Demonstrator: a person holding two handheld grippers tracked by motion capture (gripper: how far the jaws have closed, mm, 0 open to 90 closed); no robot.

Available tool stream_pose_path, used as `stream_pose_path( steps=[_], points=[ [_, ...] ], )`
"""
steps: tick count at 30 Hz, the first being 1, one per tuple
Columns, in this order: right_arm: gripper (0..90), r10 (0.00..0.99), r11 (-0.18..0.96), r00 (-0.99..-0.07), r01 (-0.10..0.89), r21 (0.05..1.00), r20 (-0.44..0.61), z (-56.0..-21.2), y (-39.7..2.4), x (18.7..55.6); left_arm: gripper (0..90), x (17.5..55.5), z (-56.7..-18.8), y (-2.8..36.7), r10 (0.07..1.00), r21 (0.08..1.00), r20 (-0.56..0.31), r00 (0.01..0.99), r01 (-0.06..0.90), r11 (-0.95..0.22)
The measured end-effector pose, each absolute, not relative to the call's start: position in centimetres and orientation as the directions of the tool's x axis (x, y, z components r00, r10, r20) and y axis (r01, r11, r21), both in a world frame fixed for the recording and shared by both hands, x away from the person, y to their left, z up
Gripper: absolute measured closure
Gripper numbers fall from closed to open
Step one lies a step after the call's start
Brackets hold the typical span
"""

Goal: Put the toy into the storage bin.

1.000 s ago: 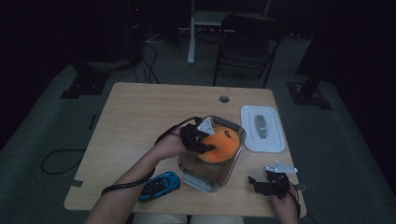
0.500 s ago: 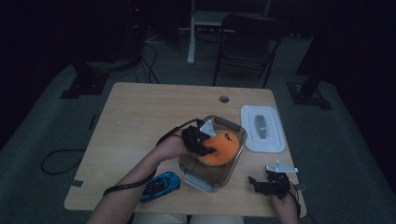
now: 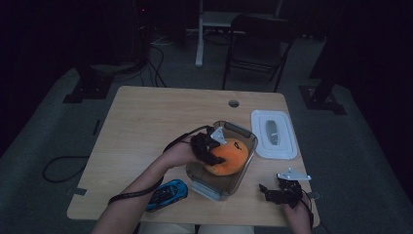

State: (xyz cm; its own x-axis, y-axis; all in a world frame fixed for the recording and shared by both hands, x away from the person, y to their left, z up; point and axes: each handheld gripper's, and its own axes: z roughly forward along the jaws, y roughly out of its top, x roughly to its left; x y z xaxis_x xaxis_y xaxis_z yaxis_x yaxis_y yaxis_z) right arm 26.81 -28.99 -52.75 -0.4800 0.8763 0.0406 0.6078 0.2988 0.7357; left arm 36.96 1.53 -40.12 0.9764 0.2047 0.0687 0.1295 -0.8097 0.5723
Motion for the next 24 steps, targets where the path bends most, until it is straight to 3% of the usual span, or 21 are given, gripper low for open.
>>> stream_pose_path(
  steps=[14, 24],
  points=[
    [14.0, 0.876, 0.296, -0.480, 0.608, 0.736, 0.044, -52.7, -29.0, 26.8, 41.4, 36.8, -40.2, 0.8, 0.194, 0.530, 0.072, 0.978, 0.127, -0.838],
    [14.1, 0.876, 0.295, -0.480, 0.609, 0.736, 0.046, -52.7, -29.0, 26.8, 27.8, 36.6, -40.6, 0.1, 0.206, 0.484, 0.063, 0.977, 0.151, -0.862]
  ],
)
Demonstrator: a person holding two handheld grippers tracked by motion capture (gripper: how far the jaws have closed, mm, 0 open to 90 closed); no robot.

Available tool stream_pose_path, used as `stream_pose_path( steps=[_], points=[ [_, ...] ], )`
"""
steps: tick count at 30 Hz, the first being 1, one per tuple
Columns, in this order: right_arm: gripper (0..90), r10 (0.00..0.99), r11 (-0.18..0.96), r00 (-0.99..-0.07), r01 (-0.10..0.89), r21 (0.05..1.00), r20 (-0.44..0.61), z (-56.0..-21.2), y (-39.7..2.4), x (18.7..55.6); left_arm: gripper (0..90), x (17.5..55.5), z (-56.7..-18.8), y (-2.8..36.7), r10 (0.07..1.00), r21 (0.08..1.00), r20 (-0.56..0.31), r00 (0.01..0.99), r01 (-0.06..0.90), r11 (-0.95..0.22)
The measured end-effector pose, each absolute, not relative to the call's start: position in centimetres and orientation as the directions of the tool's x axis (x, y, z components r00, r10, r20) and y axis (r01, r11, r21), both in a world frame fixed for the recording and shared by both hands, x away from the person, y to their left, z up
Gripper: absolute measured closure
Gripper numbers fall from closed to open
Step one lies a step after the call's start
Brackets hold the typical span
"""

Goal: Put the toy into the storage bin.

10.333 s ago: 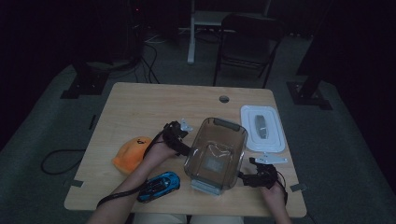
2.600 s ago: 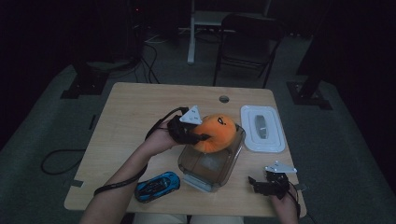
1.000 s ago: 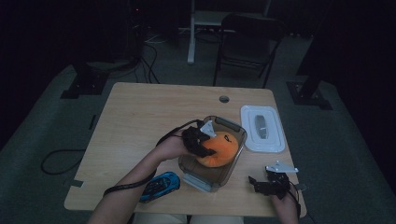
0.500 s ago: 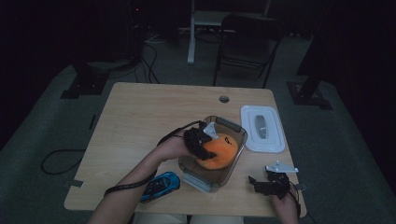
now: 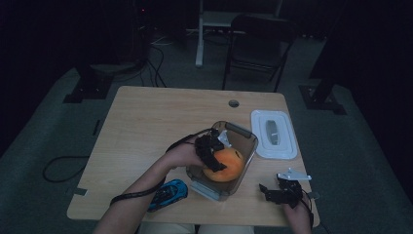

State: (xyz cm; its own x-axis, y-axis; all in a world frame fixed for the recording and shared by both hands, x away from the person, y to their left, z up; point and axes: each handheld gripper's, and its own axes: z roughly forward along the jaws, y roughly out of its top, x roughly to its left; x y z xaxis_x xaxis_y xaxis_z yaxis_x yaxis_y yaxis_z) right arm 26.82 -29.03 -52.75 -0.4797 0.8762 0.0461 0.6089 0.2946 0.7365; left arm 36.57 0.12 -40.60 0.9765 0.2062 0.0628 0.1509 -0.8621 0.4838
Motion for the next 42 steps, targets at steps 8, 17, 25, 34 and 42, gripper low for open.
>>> stream_pose_path(
  steps=[8, 17, 25, 34, 42],
  points=[
    [14.0, 0.876, 0.293, -0.480, 0.610, 0.736, 0.049, -52.7, -29.1, 26.8, 18.4, 36.8, -40.4, -0.1, 0.234, 0.485, 0.022, 0.972, 0.194, -0.853],
    [14.1, 0.877, 0.293, -0.479, 0.610, 0.736, 0.048, -52.7, -29.0, 26.8, 15.2, 36.2, -39.8, 0.6, 0.249, 0.498, 0.027, 0.968, 0.202, -0.843],
    [14.1, 0.877, 0.296, -0.479, 0.608, 0.737, 0.043, -52.8, -29.0, 26.8, 15.3, 35.2, -39.2, 2.2, 0.245, 0.521, 0.031, 0.969, 0.194, -0.831],
    [14.0, 0.877, 0.298, -0.479, 0.608, 0.736, 0.041, -52.8, -29.0, 26.8, 15.3, 34.7, -38.7, 3.8, 0.258, 0.549, 0.024, 0.966, 0.203, -0.811],
    [14.1, 0.877, 0.300, -0.479, 0.609, 0.735, 0.039, -52.7, -28.9, 26.8, 15.3, 33.9, -37.9, 6.0, 0.300, 0.576, 0.025, 0.954, 0.231, -0.784]
  ],
)
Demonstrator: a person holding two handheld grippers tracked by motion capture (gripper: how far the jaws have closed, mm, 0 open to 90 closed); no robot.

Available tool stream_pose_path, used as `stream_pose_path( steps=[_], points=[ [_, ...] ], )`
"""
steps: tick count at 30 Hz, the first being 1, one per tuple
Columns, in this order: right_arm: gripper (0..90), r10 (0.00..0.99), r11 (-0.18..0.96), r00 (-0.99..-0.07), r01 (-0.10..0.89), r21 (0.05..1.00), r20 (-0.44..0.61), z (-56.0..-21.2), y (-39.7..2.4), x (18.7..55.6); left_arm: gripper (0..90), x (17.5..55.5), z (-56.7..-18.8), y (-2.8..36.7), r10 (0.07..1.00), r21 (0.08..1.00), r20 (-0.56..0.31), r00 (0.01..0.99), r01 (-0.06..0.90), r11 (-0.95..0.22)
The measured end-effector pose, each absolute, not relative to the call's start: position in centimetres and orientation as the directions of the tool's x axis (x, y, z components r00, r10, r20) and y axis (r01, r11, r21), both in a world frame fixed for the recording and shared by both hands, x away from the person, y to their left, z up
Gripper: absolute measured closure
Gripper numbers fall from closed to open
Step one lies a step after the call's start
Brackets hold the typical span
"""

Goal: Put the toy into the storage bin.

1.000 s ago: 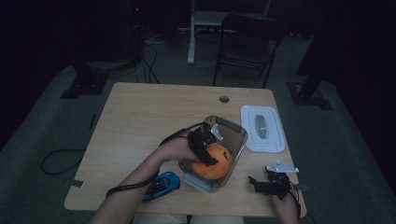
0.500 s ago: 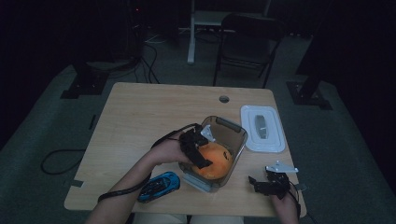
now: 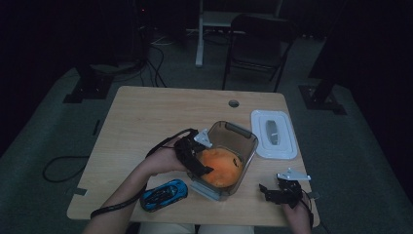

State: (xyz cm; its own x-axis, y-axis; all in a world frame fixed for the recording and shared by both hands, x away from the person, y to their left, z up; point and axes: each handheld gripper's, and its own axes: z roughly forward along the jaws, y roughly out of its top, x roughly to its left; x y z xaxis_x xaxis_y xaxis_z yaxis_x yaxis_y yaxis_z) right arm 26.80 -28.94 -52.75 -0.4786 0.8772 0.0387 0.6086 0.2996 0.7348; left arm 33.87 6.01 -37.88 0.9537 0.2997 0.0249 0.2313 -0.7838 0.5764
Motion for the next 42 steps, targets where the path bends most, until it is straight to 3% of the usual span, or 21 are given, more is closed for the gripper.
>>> stream_pose_path(
  steps=[24, 42],
  points=[
    [14.0, 0.881, 0.304, -0.472, 0.610, 0.732, 0.027, -52.8, -28.8, 26.8, 12.3, 32.0, -38.5, 12.6, 0.431, 0.584, 0.028, 0.902, 0.336, -0.739],
    [14.0, 0.882, 0.303, -0.471, 0.611, 0.731, 0.029, -52.7, -28.8, 26.8, 12.3, 30.3, -42.6, 15.7, 0.431, 0.569, -0.034, 0.902, 0.372, -0.734]
  ],
)
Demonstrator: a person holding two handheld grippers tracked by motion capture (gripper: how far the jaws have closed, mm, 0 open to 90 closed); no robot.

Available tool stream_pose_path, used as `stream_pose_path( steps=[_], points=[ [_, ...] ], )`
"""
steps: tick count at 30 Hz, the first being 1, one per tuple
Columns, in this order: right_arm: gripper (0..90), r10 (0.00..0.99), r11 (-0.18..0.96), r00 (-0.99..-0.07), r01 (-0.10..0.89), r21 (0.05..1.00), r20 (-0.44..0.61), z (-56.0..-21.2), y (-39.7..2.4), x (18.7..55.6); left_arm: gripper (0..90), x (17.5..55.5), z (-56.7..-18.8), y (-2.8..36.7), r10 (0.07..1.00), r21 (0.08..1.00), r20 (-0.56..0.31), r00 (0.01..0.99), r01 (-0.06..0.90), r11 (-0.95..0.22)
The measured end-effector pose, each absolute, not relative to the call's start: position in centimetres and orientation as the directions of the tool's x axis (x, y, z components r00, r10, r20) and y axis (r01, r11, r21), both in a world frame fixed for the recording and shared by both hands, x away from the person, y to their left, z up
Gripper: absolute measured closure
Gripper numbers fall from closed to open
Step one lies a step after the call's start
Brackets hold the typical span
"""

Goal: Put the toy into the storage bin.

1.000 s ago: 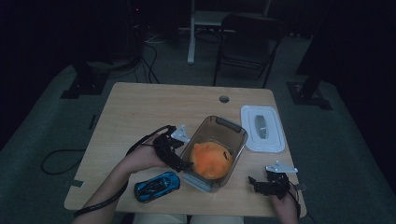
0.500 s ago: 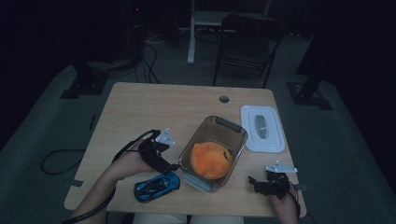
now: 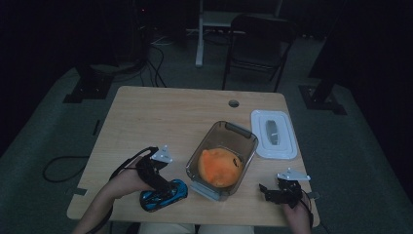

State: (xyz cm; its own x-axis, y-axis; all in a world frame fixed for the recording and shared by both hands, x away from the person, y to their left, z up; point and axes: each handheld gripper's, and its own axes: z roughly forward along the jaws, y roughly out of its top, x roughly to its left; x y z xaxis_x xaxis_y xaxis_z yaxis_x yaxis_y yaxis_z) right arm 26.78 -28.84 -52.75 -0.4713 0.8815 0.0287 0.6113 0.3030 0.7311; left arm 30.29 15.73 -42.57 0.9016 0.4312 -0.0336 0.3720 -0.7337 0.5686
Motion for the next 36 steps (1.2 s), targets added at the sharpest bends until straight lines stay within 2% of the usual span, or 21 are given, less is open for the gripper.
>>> stream_pose_path(
  steps=[11, 27, 36],
  points=[
    [14.1, 0.882, 0.302, -0.470, 0.611, 0.731, 0.029, -52.8, -28.9, 26.8, 12.3, 28.6, -46.3, 16.3, 0.445, 0.491, -0.043, 0.895, 0.407, -0.771],
    [14.0, 0.885, 0.294, -0.465, 0.613, 0.733, 0.035, -52.7, -28.9, 26.8, 12.3, 27.2, -48.9, 16.2, 0.519, 0.406, -0.020, 0.855, 0.481, -0.777],
    [14.1, 0.885, 0.297, -0.464, 0.613, 0.732, 0.030, -52.7, -28.9, 26.8, 16.6, 27.1, -49.7, 15.9, 0.489, 0.391, 0.008, 0.872, 0.448, -0.804]
  ],
)
